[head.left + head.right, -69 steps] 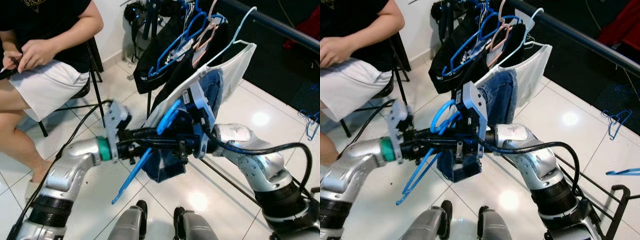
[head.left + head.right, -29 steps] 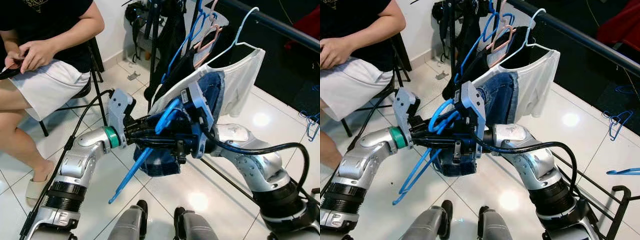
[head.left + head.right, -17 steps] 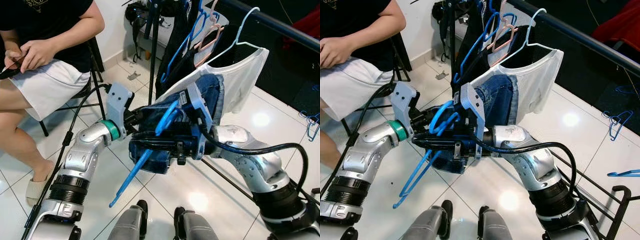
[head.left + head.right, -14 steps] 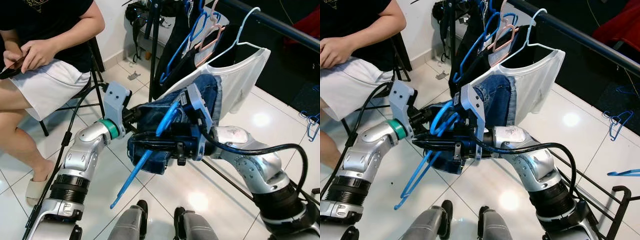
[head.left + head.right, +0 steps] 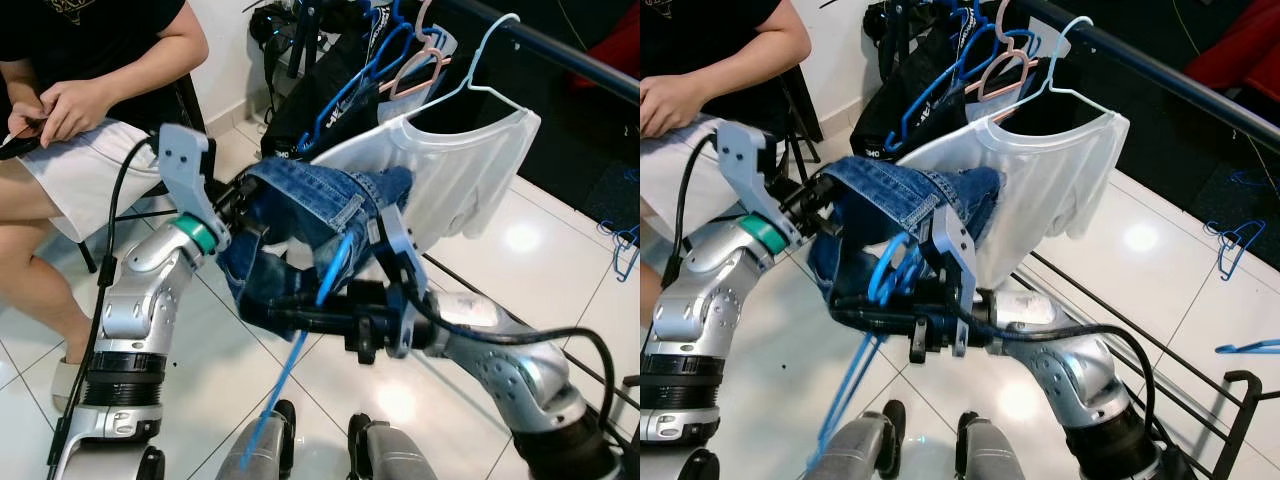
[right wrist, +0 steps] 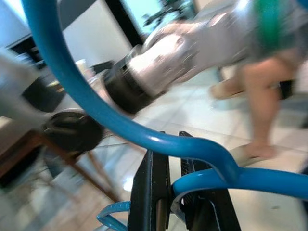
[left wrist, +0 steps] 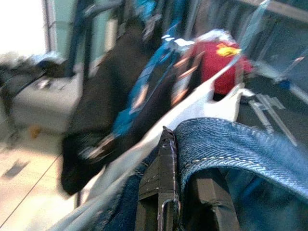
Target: Hang hanger
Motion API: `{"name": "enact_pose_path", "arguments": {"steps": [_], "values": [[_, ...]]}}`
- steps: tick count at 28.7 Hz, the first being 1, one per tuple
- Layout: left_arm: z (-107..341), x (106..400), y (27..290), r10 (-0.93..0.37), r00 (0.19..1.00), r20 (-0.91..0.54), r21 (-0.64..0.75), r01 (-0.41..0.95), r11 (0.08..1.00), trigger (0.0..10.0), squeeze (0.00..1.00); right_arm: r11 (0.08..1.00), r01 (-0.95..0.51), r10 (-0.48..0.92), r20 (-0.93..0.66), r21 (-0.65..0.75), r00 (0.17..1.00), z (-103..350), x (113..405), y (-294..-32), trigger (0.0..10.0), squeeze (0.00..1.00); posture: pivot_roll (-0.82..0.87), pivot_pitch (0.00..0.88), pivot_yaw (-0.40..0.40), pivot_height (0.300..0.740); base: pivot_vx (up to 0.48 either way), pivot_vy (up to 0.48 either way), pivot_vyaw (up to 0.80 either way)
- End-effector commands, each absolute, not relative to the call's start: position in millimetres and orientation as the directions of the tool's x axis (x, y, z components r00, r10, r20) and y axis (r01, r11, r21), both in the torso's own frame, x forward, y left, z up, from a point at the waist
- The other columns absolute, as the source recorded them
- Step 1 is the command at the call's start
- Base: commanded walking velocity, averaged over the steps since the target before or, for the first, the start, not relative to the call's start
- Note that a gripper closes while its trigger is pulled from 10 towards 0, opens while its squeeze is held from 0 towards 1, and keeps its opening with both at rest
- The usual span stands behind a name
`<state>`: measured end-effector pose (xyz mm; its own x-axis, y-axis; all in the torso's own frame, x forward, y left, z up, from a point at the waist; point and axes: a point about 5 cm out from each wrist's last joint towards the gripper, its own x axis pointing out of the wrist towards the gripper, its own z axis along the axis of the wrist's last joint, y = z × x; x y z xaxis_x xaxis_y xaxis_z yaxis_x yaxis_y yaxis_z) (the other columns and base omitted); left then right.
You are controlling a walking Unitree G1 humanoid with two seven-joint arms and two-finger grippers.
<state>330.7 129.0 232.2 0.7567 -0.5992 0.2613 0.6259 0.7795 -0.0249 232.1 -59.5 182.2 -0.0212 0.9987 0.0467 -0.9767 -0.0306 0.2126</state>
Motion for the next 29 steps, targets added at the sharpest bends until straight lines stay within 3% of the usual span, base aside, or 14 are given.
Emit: {"name": "enact_pose_path", "arguments": {"steps": [1,3,4,6,9,15,20,23,24,25,26,27,28,29], "values": [[240.7,326.3,121.5,-0.638,0.712,0.294,-0.011,0.67,0.742,10.0,0.0,-0.082,-0.973,0.996,0.049,0.217,-0.073,182.5,225.1,-58.1,10.0,0.0,-0.01,0.155,0.053,0.74,0.0,0.0,0.0],[245.5,315.5,98.5,-0.735,0.61,0.296,0.028,0.763,0.645,10.0,0.0,-0.135,-0.962,0.991,0.019,0.236,-0.134,179.9,225.5,-57.6,10.0,0.0,-0.01,0.145,0.05,0.74,0.0,0.0,0.0],[245.5,315.5,98.5,-0.735,0.61,0.296,0.028,0.763,0.645,10.0,0.0,-0.135,-0.962,0.991,0.019,0.236,-0.134,179.9,225.5,-57.6,10.0,0.0,-0.01,0.145,0.05,0.74,0.0,0.0,0.0],[251.0,298.6,77.6,-0.817,0.487,0.309,0.035,0.853,0.521,10.0,0.0,-0.178,-0.952,0.982,-0.021,0.249,-0.189,176.8,226.7,-58.6,10.0,0.0,-0.01,0.142,0.046,0.74,0.0,0.0,0.0],[255.6,289.6,70.4,-0.84,0.434,0.325,0.019,0.886,0.464,10.0,0.0,-0.197,-0.946,0.977,-0.034,0.259,-0.212,175.6,225.8,-59.2,10.0,0.0,-0.01,0.142,0.046,0.74,0.0,0.0,0.0],[262.9,288.1,56.8,-0.825,0.429,0.367,-0.093,0.9,0.427,10.0,0.0,-0.272,-0.924,0.957,-0.028,0.268,-0.289,177.0,218.8,-56.9,10.0,0.0,0.0,0.135,0.04,0.74,0.0,0.0,0.0],[257.2,293.8,46.7,-0.808,0.475,0.347,-0.184,0.88,0.438,10.0,0.0,-0.304,-0.912,0.95,0.017,0.276,-0.312,184.2,218.7,-53.9,10.0,0.0,0.0,0.133,0.039,0.74,0.0,0.0,0.0],[248.4,313.1,42.7,-0.745,0.61,0.269,-0.258,0.791,0.554,10.0,0.0,-0.322,-0.905,0.946,0.055,0.279,-0.32,188.6,219.6,-49.9,10.0,0.0,0.0,0.127,0.034,0.74,0.0,0.0,0.0],[248.4,313.1,42.7,-0.745,0.61,0.269,-0.258,0.791,0.554,10.0,0.0,-0.322,-0.905,0.946,0.055,0.279,-0.32,188.6,219.6,-49.9,10.0,0.0,0.0,0.127,0.034,0.74,0.0,0.0,0.0],[239.4,325.4,45.1,-0.69,0.694,0.205,-0.285,0.717,0.637,10.0,0.0,-0.334,-0.9,0.943,0.09,0.279,-0.322,193.2,219.9,-47.6,10.0,0.0,0.0,0.126,0.036,0.74,0.0,0.0,0.0],[239.4,325.4,45.1,-0.69,0.694,0.205,-0.285,0.717,0.637,10.0,0.0,-0.334,-0.9,0.943,0.09,0.279,-0.322,193.2,219.9,-47.6,10.0,0.0,0.0,0.126,0.036,0.74,0.0,0.0,0.0],[222.9,339.5,51.1,-0.616,0.779,0.113,-0.29,0.619,0.73,10.0,0.0,-0.357,-0.893,0.932,0.161,0.274,-0.324,204.7,220.6,-43.8,10.0,0.0,0.0,0.126,0.036,0.74,0.0,0.0,0.0],[222.9,339.5,51.1,-0.616,0.779,0.113,-0.29,0.619,0.73,10.0,0.0,-0.357,-0.893,0.932,0.161,0.274,-0.324,204.7,220.6,-43.8,10.0,0.0,0.0,0.126,0.036,0.74,0.0,0.0,0.0],[202.3,354.0,63.9,-0.507,0.862,0.007,-0.277,0.489,0.827,10.0,0.0,-0.381,-0.885,0.917,0.229,0.268,-0.325,216.6,221.7,-40.7,10.0,0.0,0.0,0.126,0.036,0.74,0.0,0.0,0.0]]}}
